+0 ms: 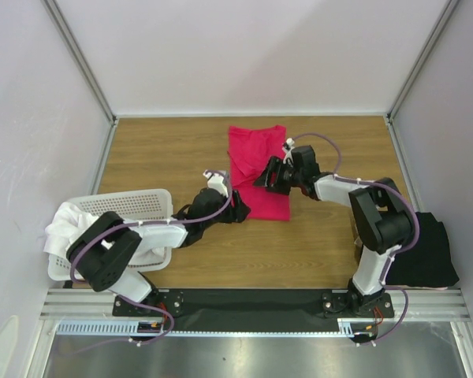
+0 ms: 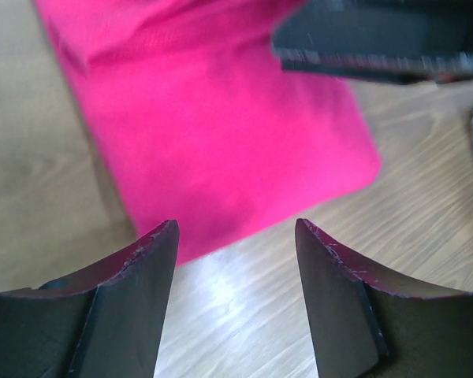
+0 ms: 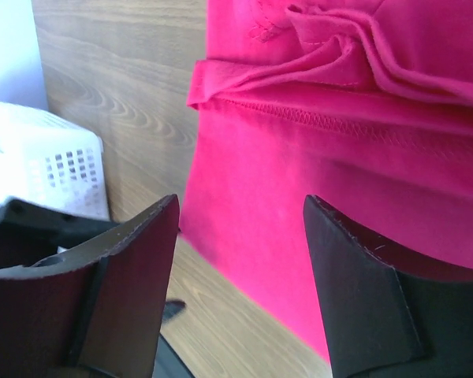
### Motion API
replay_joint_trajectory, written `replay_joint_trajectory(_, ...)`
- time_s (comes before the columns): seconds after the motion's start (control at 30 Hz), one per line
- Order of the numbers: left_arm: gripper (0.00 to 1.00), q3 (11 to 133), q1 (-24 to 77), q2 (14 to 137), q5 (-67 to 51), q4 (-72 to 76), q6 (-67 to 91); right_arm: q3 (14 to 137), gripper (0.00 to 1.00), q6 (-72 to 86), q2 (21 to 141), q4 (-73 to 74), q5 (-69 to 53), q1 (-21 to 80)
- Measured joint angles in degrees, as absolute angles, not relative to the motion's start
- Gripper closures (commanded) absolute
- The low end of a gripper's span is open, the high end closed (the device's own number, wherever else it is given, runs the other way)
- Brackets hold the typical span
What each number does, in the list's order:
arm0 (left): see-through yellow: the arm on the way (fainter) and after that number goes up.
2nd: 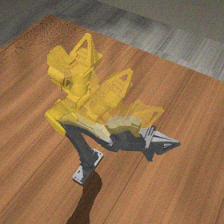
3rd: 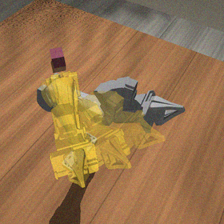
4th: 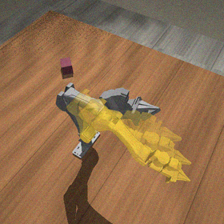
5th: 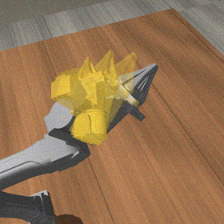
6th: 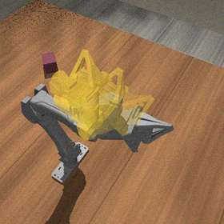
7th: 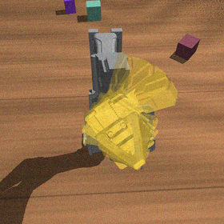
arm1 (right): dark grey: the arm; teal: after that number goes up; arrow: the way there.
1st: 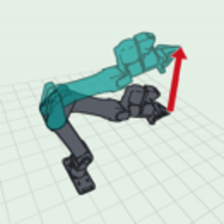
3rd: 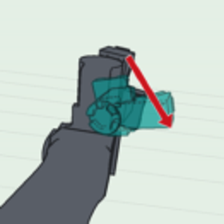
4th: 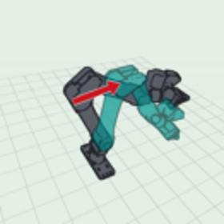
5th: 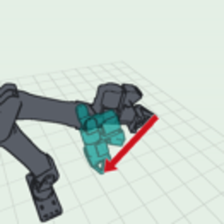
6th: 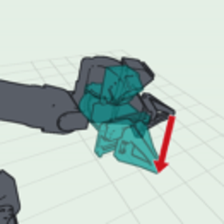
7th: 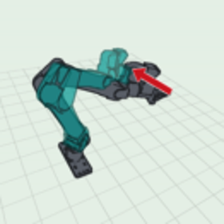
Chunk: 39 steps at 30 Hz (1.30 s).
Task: Fold and stack the t-shirts
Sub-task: Fold the tshirt
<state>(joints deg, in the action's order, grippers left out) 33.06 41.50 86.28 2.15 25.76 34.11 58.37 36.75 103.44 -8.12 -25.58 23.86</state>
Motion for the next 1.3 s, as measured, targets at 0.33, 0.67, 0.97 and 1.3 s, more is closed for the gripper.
replay_joint_trajectory(0.33,0.37,28.51,41.85,91.92,2.17,35.44,36.01,58.28,0.31,43.22,108.75,-15.88,-22.92,27.66)
replay_joint_trajectory(0.67,0.39,28.58,41.89,93.08,3.49,35.62,36.62,65.63,0.31,42.78,115.20,-15.68,-18.22,27.70)
replay_joint_trajectory(0.97,0.40,28.64,42.00,92.97,4.27,35.05,36.60,77.36,0.30,40.64,122.15,-14.94,-16.16,25.98)
replay_joint_trajectory(1.3,0.38,30.04,42.00,92.33,4.43,31.66,35.88,91.22,0.30,33.19,124.84,-10.52,-17.93,23.49)
